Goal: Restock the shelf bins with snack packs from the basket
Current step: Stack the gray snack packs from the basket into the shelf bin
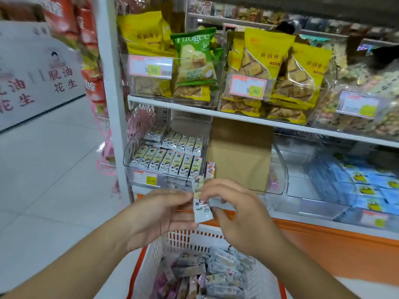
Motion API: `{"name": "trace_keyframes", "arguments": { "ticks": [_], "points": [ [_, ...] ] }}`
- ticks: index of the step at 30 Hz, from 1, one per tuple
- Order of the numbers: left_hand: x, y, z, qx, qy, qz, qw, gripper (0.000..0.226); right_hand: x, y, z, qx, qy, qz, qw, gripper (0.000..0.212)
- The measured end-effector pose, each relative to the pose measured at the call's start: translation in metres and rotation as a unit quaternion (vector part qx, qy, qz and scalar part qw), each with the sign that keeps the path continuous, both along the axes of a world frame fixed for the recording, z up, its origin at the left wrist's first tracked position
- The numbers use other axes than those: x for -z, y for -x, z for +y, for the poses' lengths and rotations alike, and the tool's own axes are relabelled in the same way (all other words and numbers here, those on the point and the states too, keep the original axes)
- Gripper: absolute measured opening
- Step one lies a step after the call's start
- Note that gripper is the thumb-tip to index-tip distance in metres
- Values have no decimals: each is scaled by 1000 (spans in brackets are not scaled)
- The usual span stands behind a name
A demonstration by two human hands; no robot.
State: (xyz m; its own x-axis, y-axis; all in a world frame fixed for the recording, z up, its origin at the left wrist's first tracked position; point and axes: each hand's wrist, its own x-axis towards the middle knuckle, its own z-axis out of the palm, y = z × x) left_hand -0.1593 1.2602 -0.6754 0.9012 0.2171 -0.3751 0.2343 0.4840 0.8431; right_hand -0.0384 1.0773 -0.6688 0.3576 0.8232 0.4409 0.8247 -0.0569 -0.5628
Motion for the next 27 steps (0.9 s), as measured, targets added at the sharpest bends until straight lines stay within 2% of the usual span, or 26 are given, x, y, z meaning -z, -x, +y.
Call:
{"name": "trace_keyframes", "arguments": {
  "ticks": [2, 6, 10, 15, 20, 23, 24, 25, 27],
  "points": [
    [1, -1, 3, -16, -11, -4, 1000, 35, 3, -2, -1, 2, 7, 13, 1000, 40],
    [-3, -3, 4, -7, -53, -7, 999, 18, 6, -7, -2, 6, 16, 56, 998, 48],
    [-1, -7, 6, -7, -96, 8, 995, 26, 3, -7, 2, 4, 22, 75, 997, 45],
    [-1, -10, 11, 5, -128, 28, 991, 31, 8, -10, 13, 43, 121, 61, 990, 88],
    [-1, -10, 21, 11, -138, 48, 989, 31, 13, -11, 29, 70, 121, 73, 987, 88],
    [-4, -12, 36, 3, -170, 44, 984, 20, 9, -16, 43, 75, 120, 71, 987, 87],
    [-3, -14, 47, -13, -235, 47, 971, 19, 6, -19, 51, 81, 119, 68, 987, 87],
    [1, -14, 61, -32, -334, 57, 940, 22, 2, -24, 62, 89, 119, 64, 987, 88],
    [9, -13, 91, -43, -553, 80, 829, 37, -4, -37, 90, 103, 121, 52, 986, 88]
  ]
}}
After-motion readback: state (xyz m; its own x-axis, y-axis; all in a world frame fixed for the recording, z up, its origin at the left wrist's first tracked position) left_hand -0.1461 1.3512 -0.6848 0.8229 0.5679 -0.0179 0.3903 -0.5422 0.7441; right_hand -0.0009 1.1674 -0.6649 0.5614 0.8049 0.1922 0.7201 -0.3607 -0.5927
